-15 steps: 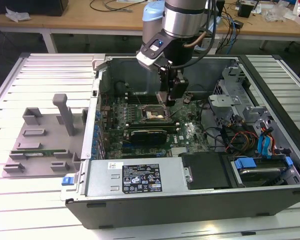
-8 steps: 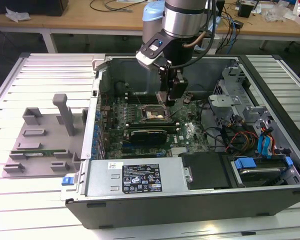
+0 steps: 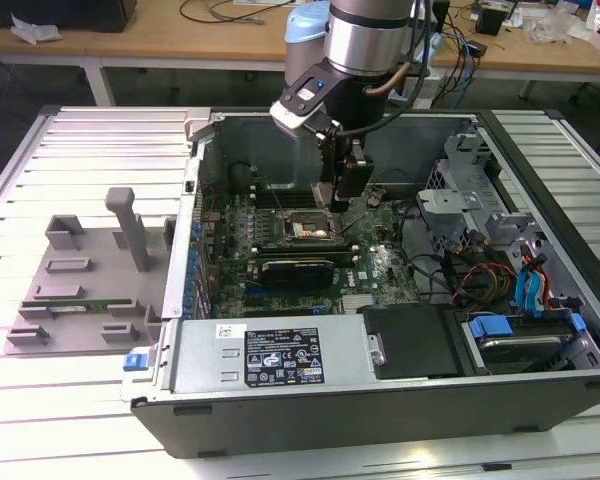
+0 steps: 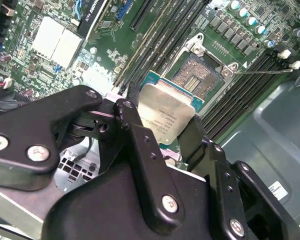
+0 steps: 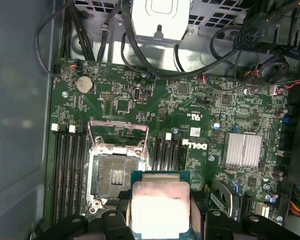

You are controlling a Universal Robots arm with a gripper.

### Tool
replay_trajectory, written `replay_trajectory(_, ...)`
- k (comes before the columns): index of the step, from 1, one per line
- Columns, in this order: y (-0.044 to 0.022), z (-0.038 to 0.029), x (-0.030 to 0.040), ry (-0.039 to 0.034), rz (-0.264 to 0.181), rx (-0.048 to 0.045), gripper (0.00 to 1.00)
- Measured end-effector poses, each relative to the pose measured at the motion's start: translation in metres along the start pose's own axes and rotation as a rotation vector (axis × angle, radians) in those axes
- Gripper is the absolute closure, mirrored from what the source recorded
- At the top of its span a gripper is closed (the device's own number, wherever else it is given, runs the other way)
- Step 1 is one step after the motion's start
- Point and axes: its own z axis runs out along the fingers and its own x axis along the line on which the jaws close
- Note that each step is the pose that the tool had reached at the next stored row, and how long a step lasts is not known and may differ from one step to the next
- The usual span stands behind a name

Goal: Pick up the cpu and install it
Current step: 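Place the cpu into insertion slot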

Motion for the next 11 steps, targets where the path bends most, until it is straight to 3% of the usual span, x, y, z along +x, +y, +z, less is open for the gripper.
replay_trajectory(2,0.0,0.0,0.0,0.0017,0.034,0.002,0.45)
replay_trajectory(11,0.0,0.0,0.0,0.002,0.038,0.0023,0.45)
